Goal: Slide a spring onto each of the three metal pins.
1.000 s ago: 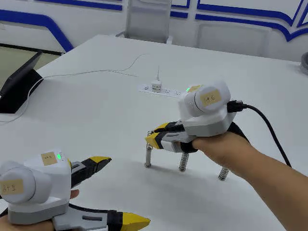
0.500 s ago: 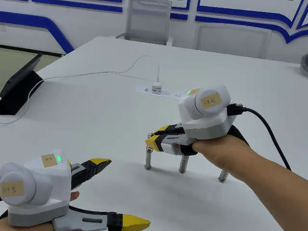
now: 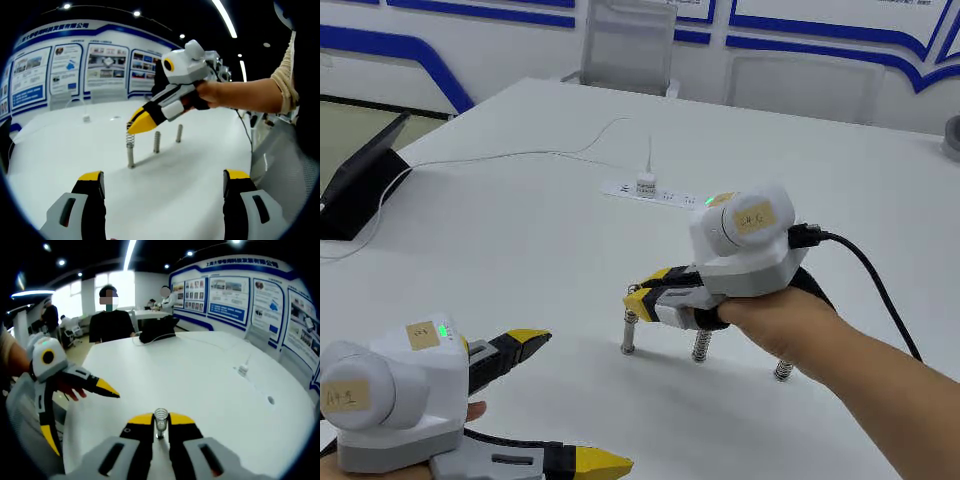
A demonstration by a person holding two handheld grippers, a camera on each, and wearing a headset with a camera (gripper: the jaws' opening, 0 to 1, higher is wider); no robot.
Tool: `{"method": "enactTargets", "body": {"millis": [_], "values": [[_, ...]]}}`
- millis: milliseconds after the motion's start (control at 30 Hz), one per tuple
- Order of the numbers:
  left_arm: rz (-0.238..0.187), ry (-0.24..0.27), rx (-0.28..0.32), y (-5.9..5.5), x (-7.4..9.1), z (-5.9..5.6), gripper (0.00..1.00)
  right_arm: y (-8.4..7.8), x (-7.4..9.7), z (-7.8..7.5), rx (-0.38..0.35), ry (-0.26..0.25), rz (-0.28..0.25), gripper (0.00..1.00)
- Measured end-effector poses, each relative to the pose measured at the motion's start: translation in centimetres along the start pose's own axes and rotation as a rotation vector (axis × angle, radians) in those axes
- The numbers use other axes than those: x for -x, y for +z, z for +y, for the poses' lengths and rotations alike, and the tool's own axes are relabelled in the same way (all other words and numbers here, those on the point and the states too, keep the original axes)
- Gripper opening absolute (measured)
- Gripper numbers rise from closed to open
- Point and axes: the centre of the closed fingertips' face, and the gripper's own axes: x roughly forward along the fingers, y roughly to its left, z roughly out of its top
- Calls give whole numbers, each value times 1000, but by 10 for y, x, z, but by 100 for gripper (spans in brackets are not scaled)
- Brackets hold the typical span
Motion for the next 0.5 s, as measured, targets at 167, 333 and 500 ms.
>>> {"method": "enactTargets", "body": {"millis": [167,333,500], "values": [[-2,2,4,0,0,1,98,-4,-3,0,-6,0,6,12],[-7,8,4,1,1,2,99,-8,-7,0,-5,2,17,12],[-8,14,5,1,1,4,100,-14,-11,0,-12,5,28,12]]}}
